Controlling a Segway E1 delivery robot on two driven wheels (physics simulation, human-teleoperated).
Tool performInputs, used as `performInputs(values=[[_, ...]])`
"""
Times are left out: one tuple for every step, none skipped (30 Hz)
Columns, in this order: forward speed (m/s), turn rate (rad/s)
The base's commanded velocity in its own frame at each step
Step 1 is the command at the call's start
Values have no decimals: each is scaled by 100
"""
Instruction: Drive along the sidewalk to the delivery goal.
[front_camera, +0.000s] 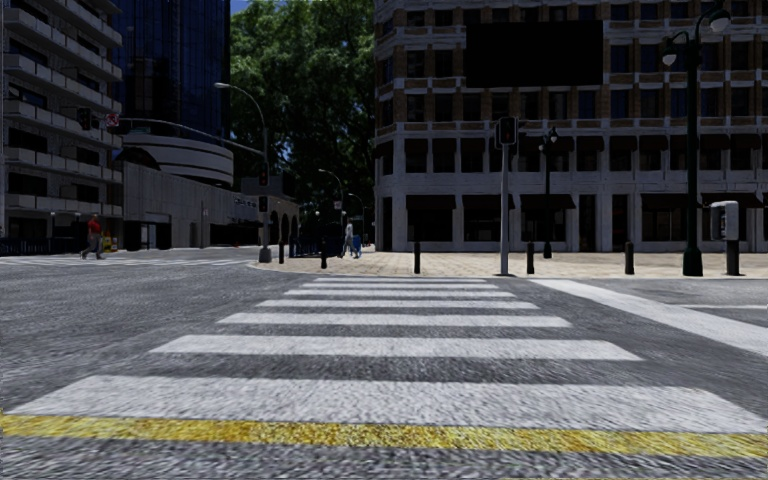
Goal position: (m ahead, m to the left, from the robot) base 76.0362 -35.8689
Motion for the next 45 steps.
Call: performInputs(values=[[200,0],[200,0],[200,0],[200,0],[200,0],[200,0],[200,0],[200,0],[200,0],[200,0],[200,0],[200,0],[200,0],[200,0],[200,0],[200,0],[200,0],[200,0],[200,0],[200,0],[200,0],[200,0],[200,0],[200,0],[200,0],[200,0],[200,0],[200,0],[200,0],[200,0],[200,0],[200,0],[200,0],[200,0],[200,0],[200,0],[200,0],[200,0],[200,0],[200,0],[200,0],[200,0],[200,0],[200,0],[200,0]])
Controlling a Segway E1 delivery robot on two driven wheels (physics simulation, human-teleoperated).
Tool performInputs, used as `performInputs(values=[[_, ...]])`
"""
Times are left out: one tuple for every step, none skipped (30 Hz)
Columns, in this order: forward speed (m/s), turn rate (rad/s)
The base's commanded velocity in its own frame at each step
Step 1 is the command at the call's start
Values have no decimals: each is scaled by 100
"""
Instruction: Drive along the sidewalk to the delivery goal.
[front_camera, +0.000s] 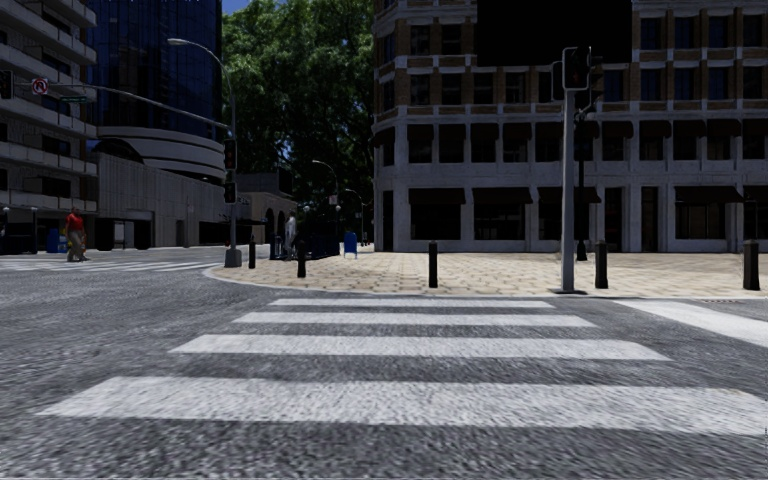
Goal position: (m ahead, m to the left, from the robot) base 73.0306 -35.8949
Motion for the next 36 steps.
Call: performInputs(values=[[200,0],[200,0],[200,0],[200,0],[200,0],[200,0],[200,0],[200,0],[200,0],[200,0],[200,0],[200,0],[200,0],[200,0],[200,0],[200,0],[200,0],[200,0],[200,0],[200,0],[200,0],[200,0],[200,0],[200,0],[200,0],[200,0],[200,0],[200,0],[200,0],[200,0],[200,0],[200,0],[200,0],[200,0],[200,0],[200,0]])
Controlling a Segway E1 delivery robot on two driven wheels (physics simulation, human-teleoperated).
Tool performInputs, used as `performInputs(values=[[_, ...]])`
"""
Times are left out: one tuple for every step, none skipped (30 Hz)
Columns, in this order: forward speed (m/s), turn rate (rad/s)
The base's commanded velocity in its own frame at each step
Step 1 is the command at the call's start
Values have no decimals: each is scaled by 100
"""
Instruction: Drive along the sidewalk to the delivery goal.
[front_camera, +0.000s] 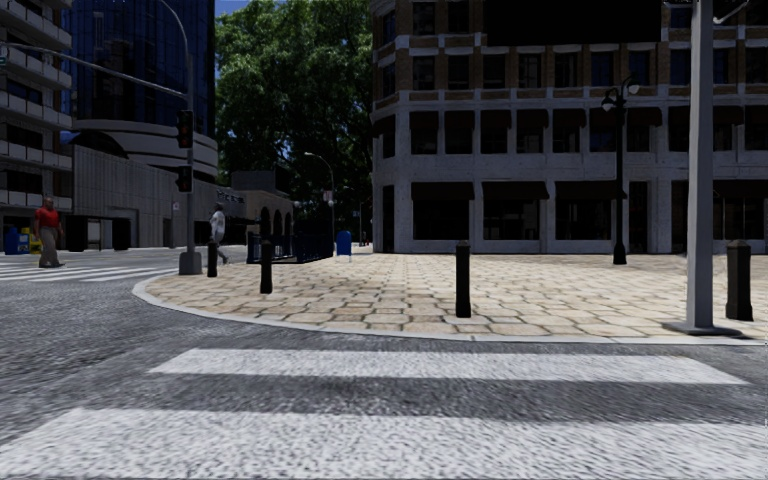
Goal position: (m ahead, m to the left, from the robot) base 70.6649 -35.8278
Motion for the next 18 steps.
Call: performInputs(values=[[200,0],[200,0],[200,0],[200,0],[200,0],[200,0],[200,0],[200,0],[200,0],[200,0],[200,0],[200,0],[200,0],[200,0],[200,0],[200,0],[200,0],[200,0]])
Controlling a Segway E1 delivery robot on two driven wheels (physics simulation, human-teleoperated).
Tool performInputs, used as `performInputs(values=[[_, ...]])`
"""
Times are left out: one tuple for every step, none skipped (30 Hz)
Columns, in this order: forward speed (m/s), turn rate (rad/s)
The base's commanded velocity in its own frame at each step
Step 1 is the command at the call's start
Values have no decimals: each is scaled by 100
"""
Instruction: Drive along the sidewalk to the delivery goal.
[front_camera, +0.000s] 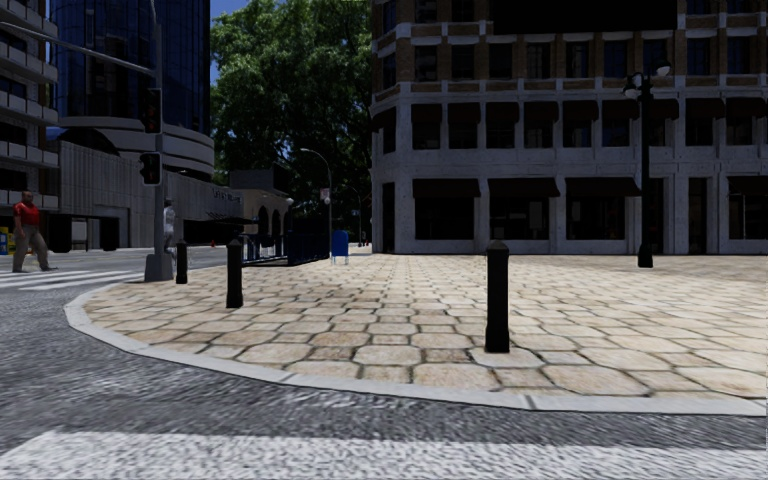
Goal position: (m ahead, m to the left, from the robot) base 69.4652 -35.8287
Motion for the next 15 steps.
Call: performInputs(values=[[200,0],[200,0],[200,0],[200,0],[200,0],[200,0],[200,0],[200,0],[200,0],[200,0],[200,0],[200,0],[200,0],[200,0],[200,0]])
